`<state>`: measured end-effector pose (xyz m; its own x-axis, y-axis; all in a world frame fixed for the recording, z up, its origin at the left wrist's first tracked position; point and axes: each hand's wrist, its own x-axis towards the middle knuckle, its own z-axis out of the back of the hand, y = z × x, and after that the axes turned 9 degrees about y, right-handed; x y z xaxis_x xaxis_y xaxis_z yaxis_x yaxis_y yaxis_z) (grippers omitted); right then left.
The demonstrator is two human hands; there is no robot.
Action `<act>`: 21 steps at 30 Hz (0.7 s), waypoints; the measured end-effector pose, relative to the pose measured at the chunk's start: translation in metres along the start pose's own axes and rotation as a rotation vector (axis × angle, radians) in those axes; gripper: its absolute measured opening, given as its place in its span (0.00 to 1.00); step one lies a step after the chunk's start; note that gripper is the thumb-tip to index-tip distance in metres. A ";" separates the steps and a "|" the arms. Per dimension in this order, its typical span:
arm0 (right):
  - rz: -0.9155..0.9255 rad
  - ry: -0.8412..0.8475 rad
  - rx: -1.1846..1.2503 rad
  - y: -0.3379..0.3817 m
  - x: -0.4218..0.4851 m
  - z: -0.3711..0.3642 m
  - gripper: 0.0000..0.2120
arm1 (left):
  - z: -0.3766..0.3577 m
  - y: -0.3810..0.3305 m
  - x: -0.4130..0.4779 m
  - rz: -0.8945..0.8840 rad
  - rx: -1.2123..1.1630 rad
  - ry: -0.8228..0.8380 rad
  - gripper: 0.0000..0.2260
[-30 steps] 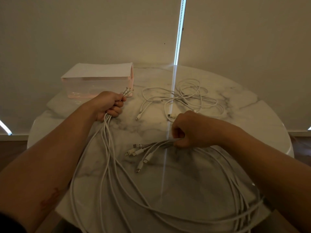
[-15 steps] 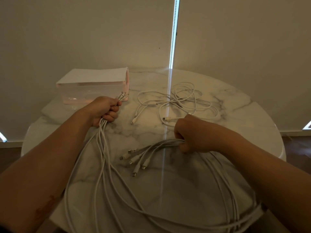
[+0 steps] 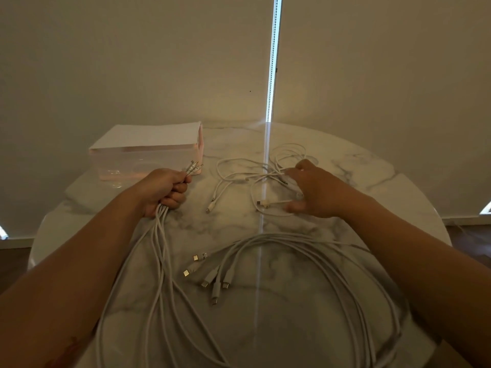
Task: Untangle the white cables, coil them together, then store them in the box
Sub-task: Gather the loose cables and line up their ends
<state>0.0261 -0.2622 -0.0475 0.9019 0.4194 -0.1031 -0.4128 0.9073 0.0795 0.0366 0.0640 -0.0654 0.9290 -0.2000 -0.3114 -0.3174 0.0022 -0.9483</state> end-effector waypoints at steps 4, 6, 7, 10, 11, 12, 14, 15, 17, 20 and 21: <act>-0.067 0.087 0.003 -0.015 0.024 -0.001 0.33 | 0.000 0.000 -0.001 0.003 0.001 -0.002 0.12; -0.080 0.069 -0.007 -0.016 0.038 -0.002 0.23 | -0.001 0.000 -0.001 0.002 0.005 -0.003 0.12; -0.092 0.048 0.000 -0.016 0.045 -0.004 0.19 | -0.001 0.000 -0.001 0.001 0.008 -0.004 0.12; -0.099 -0.005 -0.006 -0.015 0.059 -0.004 0.09 | 0.000 0.000 0.000 0.001 0.014 0.005 0.12; -0.103 -0.009 -0.027 -0.015 0.062 -0.002 0.06 | 0.000 0.000 0.001 0.006 0.016 0.009 0.12; -0.108 -0.009 -0.049 -0.015 0.065 -0.001 0.06 | 0.000 -0.001 0.001 0.011 0.018 0.011 0.12; -0.114 -0.021 -0.062 -0.018 0.070 0.001 0.15 | -0.001 -0.001 0.002 0.017 0.018 0.015 0.12; -0.130 -0.046 -0.060 -0.022 0.072 0.000 0.16 | -0.001 -0.001 0.002 0.017 0.015 0.017 0.12; -0.196 -0.124 -0.102 -0.028 0.076 0.001 0.09 | 0.000 -0.001 0.003 0.015 0.012 0.017 0.12; -0.257 -0.162 -0.119 -0.036 0.081 0.000 0.05 | -0.001 -0.001 0.003 0.012 0.013 0.018 0.12; -0.254 -0.155 -0.112 -0.037 0.082 0.000 0.06 | 0.000 -0.001 0.003 0.012 0.014 0.017 0.12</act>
<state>0.1147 -0.2612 -0.0592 0.9830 0.1773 0.0476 -0.1755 0.9837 -0.0402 0.0398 0.0629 -0.0653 0.9219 -0.2163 -0.3215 -0.3255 0.0181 -0.9454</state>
